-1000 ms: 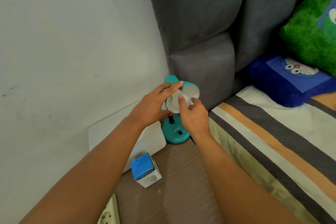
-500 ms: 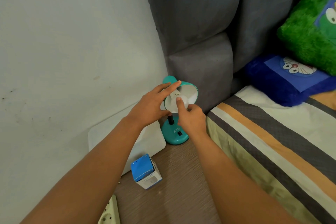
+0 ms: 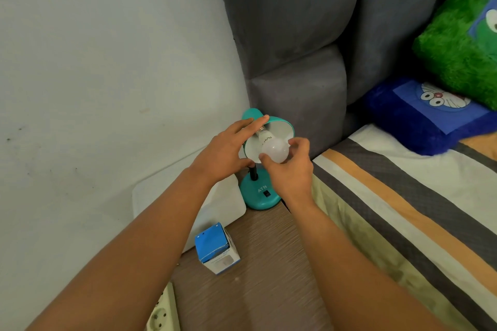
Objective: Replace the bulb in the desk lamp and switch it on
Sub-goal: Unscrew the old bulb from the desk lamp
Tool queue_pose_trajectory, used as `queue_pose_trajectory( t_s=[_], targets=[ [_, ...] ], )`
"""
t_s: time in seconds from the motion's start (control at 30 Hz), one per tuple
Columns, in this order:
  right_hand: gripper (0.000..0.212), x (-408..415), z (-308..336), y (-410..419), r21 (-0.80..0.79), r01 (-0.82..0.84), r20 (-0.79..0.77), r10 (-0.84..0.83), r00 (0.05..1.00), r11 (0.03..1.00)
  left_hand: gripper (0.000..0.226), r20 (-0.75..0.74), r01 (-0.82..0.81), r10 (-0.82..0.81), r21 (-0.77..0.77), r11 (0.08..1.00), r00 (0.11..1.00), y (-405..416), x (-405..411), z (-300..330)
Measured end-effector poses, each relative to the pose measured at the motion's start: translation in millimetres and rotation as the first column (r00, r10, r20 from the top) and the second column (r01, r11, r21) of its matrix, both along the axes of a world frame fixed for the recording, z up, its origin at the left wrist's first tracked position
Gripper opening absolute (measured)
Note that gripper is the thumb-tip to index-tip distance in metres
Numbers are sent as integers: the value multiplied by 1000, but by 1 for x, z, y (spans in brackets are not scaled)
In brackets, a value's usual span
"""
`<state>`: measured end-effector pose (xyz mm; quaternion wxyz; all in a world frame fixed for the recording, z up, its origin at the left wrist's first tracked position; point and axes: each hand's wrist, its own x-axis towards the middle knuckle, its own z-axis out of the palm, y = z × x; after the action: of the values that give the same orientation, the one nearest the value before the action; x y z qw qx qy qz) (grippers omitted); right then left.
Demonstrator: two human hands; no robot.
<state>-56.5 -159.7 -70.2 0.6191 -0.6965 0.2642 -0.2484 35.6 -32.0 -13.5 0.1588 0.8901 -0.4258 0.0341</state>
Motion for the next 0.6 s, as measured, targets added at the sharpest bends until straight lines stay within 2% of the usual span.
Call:
queue_pose_trajectory(
  t_s=[0.4, 0.6],
  targets=[
    [62, -9, -1, -13, -80, -9, -25, 7, 1000, 997, 102, 51, -78, 74, 87, 993, 996, -5, -11, 3],
    [56, -22, -1, -15, -105, -24, -4, 24, 1000, 994, 115, 125, -138, 117, 175, 975, 985, 0, -28, 10]
  ],
)
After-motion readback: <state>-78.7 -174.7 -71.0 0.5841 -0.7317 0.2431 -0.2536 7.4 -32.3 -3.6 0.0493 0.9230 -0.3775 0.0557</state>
